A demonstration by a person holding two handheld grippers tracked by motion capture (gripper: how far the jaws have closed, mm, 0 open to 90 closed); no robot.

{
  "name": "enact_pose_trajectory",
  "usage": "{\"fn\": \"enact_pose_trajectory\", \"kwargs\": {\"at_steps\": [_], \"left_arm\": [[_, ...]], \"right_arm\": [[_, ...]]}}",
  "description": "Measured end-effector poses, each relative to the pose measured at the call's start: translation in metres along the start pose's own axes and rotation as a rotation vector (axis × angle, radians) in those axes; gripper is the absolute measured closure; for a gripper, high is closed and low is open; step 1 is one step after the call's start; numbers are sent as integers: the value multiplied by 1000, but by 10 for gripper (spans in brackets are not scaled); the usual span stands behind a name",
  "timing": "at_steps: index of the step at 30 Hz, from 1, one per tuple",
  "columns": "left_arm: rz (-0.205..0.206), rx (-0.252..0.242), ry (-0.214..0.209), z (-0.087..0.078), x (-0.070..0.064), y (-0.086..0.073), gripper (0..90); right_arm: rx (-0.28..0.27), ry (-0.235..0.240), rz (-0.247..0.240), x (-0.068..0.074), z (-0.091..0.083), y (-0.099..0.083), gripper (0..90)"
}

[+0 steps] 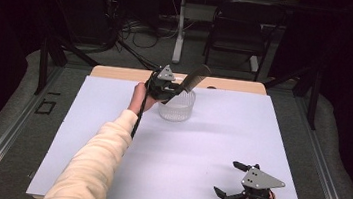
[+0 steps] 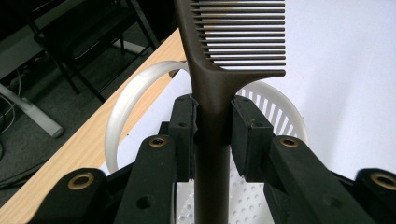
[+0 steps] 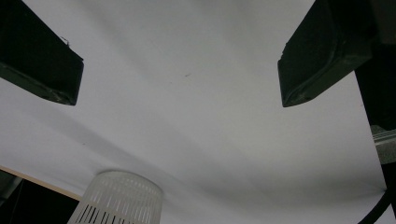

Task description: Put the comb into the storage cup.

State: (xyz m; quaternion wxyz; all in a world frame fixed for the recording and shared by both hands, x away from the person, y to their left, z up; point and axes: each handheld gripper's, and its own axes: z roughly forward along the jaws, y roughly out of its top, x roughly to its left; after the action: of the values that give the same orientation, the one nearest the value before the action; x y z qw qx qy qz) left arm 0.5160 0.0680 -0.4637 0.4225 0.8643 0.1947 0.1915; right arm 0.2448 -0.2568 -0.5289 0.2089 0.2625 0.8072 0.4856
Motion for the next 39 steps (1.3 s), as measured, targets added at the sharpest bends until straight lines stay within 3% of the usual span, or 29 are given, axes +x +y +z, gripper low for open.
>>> {"fn": "enact_pose_trajectory", "kwargs": {"at_steps": [24,39], "left_arm": [[51,49,-10,7,-3,0,718],[54,63,-19,11,-3,-3,717]], "right_arm": [[-2,3,0,0,-1,0,0],[1,2,4,0,0,0,0]]}}
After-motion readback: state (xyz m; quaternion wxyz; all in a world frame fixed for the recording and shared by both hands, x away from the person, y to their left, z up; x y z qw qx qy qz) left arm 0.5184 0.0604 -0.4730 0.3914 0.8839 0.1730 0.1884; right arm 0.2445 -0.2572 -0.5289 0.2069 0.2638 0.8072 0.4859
